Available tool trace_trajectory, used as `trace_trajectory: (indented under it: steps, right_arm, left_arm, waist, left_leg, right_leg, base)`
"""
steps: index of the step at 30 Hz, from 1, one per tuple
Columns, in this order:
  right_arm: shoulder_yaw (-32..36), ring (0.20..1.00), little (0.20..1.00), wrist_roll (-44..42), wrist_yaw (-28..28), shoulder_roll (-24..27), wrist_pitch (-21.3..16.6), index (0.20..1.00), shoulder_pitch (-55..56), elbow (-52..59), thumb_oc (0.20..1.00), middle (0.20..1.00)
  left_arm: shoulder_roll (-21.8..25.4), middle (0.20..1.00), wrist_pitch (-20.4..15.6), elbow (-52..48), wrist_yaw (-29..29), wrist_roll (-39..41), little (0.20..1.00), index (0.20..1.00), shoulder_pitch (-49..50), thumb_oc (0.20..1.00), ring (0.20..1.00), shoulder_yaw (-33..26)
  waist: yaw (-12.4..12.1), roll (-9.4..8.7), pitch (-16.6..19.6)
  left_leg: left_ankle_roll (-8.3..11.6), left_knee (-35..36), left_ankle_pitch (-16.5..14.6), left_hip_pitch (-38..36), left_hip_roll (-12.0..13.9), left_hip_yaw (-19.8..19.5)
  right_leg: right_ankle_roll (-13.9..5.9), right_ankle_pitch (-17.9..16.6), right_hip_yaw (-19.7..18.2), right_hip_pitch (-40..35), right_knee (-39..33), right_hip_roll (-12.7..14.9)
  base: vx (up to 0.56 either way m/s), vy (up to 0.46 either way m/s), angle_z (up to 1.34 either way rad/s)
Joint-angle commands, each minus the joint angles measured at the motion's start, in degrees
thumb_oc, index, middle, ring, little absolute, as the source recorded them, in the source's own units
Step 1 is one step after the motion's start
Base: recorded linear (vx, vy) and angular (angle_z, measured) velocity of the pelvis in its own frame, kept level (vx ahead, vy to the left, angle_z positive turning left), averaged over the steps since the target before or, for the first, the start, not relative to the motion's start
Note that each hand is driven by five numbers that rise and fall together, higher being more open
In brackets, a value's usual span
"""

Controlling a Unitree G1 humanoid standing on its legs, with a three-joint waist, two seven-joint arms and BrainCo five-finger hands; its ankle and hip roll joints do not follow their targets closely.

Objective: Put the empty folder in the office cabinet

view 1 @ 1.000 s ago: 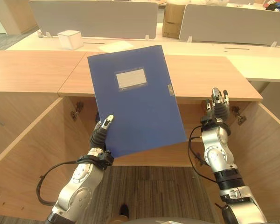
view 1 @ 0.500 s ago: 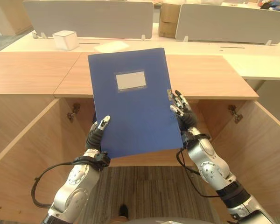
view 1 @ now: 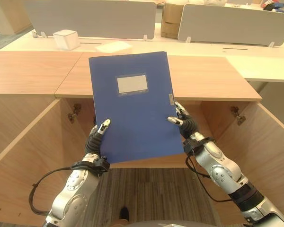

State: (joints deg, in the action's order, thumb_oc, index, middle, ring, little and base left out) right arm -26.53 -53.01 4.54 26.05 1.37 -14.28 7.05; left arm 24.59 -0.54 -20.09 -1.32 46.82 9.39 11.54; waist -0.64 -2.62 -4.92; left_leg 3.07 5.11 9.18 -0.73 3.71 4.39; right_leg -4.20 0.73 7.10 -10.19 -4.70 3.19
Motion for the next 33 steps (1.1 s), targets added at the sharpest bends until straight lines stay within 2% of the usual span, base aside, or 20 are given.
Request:
trace_trajectory:
  steps: [1, 9, 15, 16, 18, 33]
  right_arm:
    - [-1.95, 1.000, 1.000, -0.94, 0.80, -0.91, 0.54, 1.000, -2.59, 1.47, 1.000, 1.000]
    - [-0.34, 1.000, 1.000, -0.77, -4.12, -4.11, 2.49, 1.000, 1.14, -2.23, 1.000, 1.000]
    - [-1.88, 1.000, 1.000, -0.60, -3.77, -6.13, 3.20, 1.000, 1.28, -2.71, 1.000, 1.000]
    - [-2.05, 0.476, 0.476, -0.59, -3.54, -6.21, 3.06, 0.476, 1.11, -2.51, 0.476, 0.476]
    - [-2.12, 0.200, 0.200, -0.46, -3.08, -6.27, 2.67, 0.200, 0.67, -2.20, 0.200, 0.200]
    - [0.49, 0.200, 0.200, 0.65, -3.97, -8.66, 1.05, 0.200, 3.01, -2.87, 0.200, 0.200]
  left_arm:
    - [2.36, 0.200, -4.10, -5.67, 1.98, -1.52, 0.200, 0.200, -3.71, 0.200, 0.200, -1.75]
    - [2.06, 0.200, -3.78, -6.43, 0.46, -3.99, 0.200, 0.200, -2.88, 0.200, 0.200, -2.94]
    - [1.57, 0.200, -3.47, -6.53, 0.40, -4.23, 0.200, 0.200, -3.03, 0.200, 0.200, -2.19]
    - [1.51, 0.200, -3.51, -6.54, 0.46, -4.11, 0.200, 0.200, -3.12, 0.200, 0.200, -2.06]
    - [1.43, 0.200, -3.46, -6.29, 0.65, -3.62, 0.200, 0.200, -3.43, 0.200, 0.200, -1.72]
    - [0.27, 0.200, -0.78, -4.29, 2.64, -0.28, 0.200, 0.200, -0.57, 0.200, 0.200, 2.56]
  waist:
    - [-0.67, -2.79, 0.38]
    - [-0.97, -2.64, 0.05]
    - [-1.24, -2.49, -0.04]
    - [-1.23, -2.51, -0.07]
    - [-1.22, -2.53, -0.19]
    - [-0.75, -2.41, -0.37]
  left_leg:
    - [2.69, -0.11, -11.65, -6.27, 0.82, 1.39]
    - [2.64, -0.11, -11.58, -6.03, 0.83, 1.19]
    - [2.62, -0.11, -11.46, -5.84, 0.75, 0.85]
    - [2.62, -0.11, -11.45, -5.81, 0.73, 0.88]
    - [2.59, -0.11, -11.40, -5.67, 0.66, 0.84]
    - [2.08, -0.11, -11.56, -5.51, 0.31, 1.30]
  right_leg:
    - [-4.10, 1.14, 2.72, 3.44, -0.30, 4.15]
    - [-4.04, 1.12, 2.91, 3.56, -0.30, 4.07]
    - [-3.98, 1.14, 2.98, 3.66, -0.30, 4.08]
    - [-3.97, 1.11, 2.98, 3.69, -0.30, 4.08]
    - [-4.01, 1.06, 2.95, 3.78, -0.30, 4.13]
    - [-4.36, 0.58, 2.66, 4.27, -0.30, 4.51]
  base:
    - [0.00, 0.000, 0.00]
    - [0.00, 0.000, 0.00]
    - [0.00, 0.000, 0.00]
    - [0.00, 0.000, 0.00]
    - [0.00, 0.000, 0.00]
    - [0.00, 0.000, 0.00]
